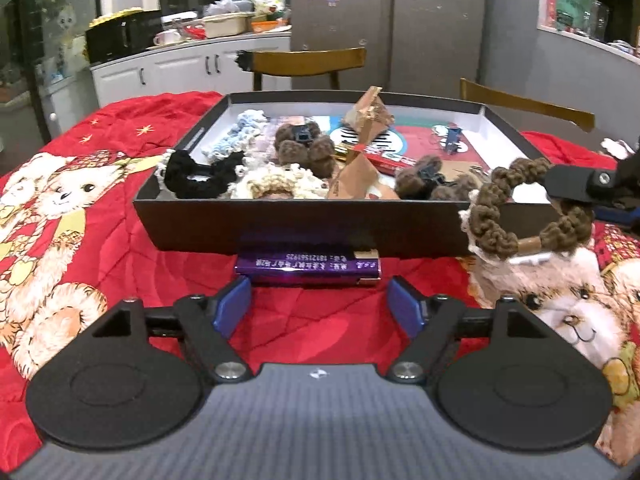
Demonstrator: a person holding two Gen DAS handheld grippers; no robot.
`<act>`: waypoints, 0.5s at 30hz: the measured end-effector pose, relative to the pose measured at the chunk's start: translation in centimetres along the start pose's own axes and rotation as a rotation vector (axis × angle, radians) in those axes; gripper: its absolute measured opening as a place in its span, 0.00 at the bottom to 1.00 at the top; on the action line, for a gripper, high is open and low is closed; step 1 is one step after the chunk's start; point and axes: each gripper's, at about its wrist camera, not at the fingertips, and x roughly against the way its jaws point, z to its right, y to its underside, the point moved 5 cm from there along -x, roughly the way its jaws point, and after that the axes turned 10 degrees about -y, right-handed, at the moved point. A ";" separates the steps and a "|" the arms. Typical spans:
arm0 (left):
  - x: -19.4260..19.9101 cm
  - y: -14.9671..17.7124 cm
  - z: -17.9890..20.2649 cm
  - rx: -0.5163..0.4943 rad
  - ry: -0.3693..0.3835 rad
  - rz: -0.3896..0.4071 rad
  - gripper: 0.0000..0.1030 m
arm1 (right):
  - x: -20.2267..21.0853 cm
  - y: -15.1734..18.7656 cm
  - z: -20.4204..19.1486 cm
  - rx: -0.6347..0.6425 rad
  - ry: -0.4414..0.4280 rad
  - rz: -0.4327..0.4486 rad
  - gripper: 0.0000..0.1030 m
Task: Organize objects
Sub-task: 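Lift the brown scrunchie with the right gripper while the left closes on the purple stick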
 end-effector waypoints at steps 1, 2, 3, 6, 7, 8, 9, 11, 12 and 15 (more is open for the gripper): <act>-0.1 0.0 -0.2 0.010 -0.002 -0.003 0.80 | 0.0 0.0 0.1 0.001 0.003 -0.001 0.11; -0.2 -0.1 -0.4 0.022 -0.004 -0.004 0.80 | -0.1 0.1 0.2 0.000 0.008 -0.003 0.11; -0.2 -0.1 -0.6 0.031 -0.006 -0.001 0.80 | -0.3 0.1 0.3 -0.001 0.011 -0.006 0.11; -0.5 -0.2 -1.0 0.044 -0.013 -0.001 0.80 | -0.6 0.4 0.5 -0.011 0.016 -0.017 0.11; -0.6 -0.3 -1.0 0.043 -0.013 -0.003 0.81 | -0.8 0.5 0.6 -0.014 0.017 -0.022 0.11; -0.7 -0.3 -1.1 0.040 -0.014 -0.003 0.81 | -0.8 0.6 0.7 -0.017 0.016 -0.026 0.11; -0.7 -0.3 -1.0 0.037 -0.015 -0.001 0.81 | -0.8 0.7 0.7 -0.019 0.015 -0.029 0.11; -0.6 -0.2 -1.0 0.029 -0.018 0.003 0.79 | -0.9 0.7 0.9 -0.022 0.015 -0.033 0.11; -0.3 -0.1 -1.0 0.026 -0.023 0.010 0.76 | -1.0 0.7 0.9 -0.022 0.015 -0.033 0.11; 0.3 0.2 -1.3 0.017 -0.028 0.029 0.68 | -1.0 0.7 0.9 -0.020 0.009 -0.032 0.11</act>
